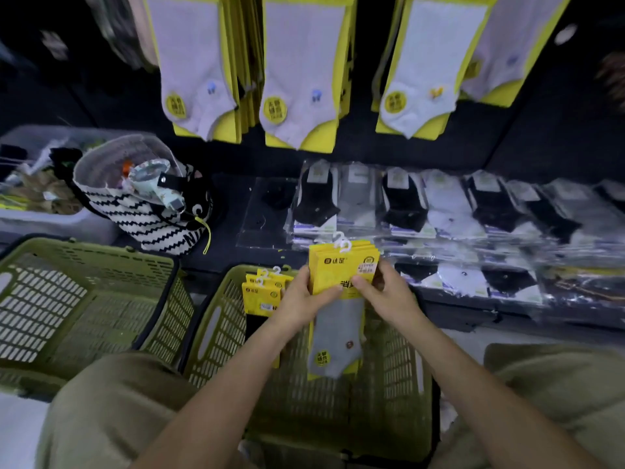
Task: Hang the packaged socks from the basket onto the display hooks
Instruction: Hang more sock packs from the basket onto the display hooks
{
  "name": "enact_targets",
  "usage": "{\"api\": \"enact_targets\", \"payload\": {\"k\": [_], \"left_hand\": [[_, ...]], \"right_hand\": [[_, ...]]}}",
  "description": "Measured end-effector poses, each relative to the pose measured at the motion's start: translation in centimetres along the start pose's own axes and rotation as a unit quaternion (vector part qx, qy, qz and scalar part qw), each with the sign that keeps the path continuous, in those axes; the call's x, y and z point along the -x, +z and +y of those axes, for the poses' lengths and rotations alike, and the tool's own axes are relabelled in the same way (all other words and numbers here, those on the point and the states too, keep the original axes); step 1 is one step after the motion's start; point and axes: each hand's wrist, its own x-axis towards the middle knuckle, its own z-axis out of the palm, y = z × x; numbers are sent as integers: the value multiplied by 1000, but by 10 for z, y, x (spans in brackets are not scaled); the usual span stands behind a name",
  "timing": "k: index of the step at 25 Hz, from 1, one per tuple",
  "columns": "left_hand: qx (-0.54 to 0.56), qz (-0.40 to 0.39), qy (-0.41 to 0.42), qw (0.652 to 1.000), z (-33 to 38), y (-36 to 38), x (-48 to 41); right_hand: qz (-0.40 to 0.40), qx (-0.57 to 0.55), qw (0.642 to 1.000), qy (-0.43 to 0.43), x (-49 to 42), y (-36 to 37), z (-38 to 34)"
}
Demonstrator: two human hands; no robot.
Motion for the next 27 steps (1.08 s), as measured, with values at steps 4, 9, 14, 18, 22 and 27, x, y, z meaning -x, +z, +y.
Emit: {"api": "enact_targets", "payload": {"k": [4, 9, 14, 18, 22, 27], "left_hand": [[57, 47, 48, 996, 56, 8, -19], [83, 42, 86, 992, 114, 13, -37], [82, 47, 166, 982, 156, 16, -47], [79, 76, 221, 969, 184, 20, -53], [52, 67, 251, 964, 202, 24, -58], [63, 46, 257, 963, 212, 24, -60]], "right_hand": [[87, -63, 994, -7, -22, -36, -50], [102, -98, 989, -49, -41, -76, -95], [80, -157, 982, -71, -53, -106, -130], [95, -111, 982, -117, -63, -130, -169], [75, 148, 963, -215, -75, -161, -216], [33, 139, 966, -213, -78, -174, -244]]}}
